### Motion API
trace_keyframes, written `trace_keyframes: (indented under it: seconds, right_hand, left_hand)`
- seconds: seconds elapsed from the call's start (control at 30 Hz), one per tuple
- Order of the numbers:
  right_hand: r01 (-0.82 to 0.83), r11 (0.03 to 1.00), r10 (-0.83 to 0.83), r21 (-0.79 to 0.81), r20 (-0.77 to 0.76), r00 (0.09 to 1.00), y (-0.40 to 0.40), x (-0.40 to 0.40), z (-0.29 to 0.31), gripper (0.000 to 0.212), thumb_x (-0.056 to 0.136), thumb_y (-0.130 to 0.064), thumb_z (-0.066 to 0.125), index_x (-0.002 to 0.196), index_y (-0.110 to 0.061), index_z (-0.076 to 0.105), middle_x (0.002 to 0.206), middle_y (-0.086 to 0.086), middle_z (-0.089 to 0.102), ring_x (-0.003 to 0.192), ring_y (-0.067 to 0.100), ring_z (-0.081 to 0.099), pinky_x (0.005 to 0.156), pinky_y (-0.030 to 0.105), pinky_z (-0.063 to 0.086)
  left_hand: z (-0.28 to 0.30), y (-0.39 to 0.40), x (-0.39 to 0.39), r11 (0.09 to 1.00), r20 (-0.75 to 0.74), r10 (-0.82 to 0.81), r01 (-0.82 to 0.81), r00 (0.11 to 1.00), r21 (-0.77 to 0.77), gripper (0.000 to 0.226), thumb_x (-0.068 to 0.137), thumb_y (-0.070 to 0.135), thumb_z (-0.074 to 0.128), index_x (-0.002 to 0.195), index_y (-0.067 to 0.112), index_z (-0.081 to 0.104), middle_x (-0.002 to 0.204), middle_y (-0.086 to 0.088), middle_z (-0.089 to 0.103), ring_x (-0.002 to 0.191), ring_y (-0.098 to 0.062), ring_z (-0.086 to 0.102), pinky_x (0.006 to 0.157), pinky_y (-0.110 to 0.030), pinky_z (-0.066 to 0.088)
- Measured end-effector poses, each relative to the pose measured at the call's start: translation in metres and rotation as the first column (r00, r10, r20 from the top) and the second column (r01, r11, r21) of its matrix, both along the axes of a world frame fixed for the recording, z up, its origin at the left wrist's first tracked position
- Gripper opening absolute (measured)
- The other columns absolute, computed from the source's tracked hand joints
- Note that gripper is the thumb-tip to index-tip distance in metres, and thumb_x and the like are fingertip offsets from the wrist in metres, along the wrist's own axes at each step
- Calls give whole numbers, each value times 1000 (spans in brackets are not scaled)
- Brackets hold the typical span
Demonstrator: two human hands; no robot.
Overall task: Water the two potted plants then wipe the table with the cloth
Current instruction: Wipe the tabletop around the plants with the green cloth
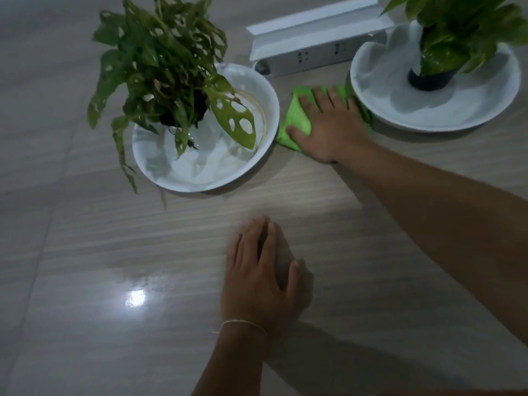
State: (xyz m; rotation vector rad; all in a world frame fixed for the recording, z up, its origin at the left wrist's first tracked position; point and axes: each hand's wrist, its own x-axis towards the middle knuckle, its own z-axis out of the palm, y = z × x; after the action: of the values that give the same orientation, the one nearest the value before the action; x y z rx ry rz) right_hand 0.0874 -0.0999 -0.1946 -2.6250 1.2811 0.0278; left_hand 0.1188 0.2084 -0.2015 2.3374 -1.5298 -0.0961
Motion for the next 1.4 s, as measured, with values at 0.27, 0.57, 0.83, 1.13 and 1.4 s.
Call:
trace_keyframes:
  seconds: [0.27,0.57,0.83,1.13,1.4]
  right_hand:
    - [-22,999,23,-40,13,1000,37,-25,0,84,91,-75,17,162,-28,14,171,3,11,157,27,8,125,56,7]
    - [-47,992,43,-121,-33,999,191,-121,3,82,92,-70,26,158,-23,30,168,4,25,155,28,22,123,55,17]
    - [79,991,-87,-110,-78,993,296,-90,3,85,93,-70,23,159,-19,29,168,8,23,155,31,21,123,59,15]
    - [-186,979,186,-85,-13,983,409,79,0,85,90,-73,34,158,-23,32,167,8,26,155,33,19,123,61,12]
    - [-252,965,249,-76,-41,968,419,78,1,81,92,-72,33,159,-28,30,169,3,22,157,27,17,124,56,14]
  left_hand:
    - [1,1,-1,1000,0,-19,19,1000,22,68,92,52,47,147,13,44,157,-7,36,149,-20,26,122,-42,20]
    - [0,6,7,995,-142,2,-17,990,-103,55,95,31,37,139,2,52,146,-16,50,139,-31,42,118,-44,29]
    - [5,120,140,992,-26,108,-110,994,-63,55,97,32,36,137,-2,51,139,-23,55,134,-39,46,114,-44,33]
    - [-8,221,244,925,-83,327,-337,941,-179,49,94,18,36,135,-3,52,139,-22,50,129,-35,47,112,-46,37]
    - [-4,215,246,914,-36,394,-396,918,-86,44,92,27,41,127,7,56,137,-17,50,127,-35,47,111,-59,28]
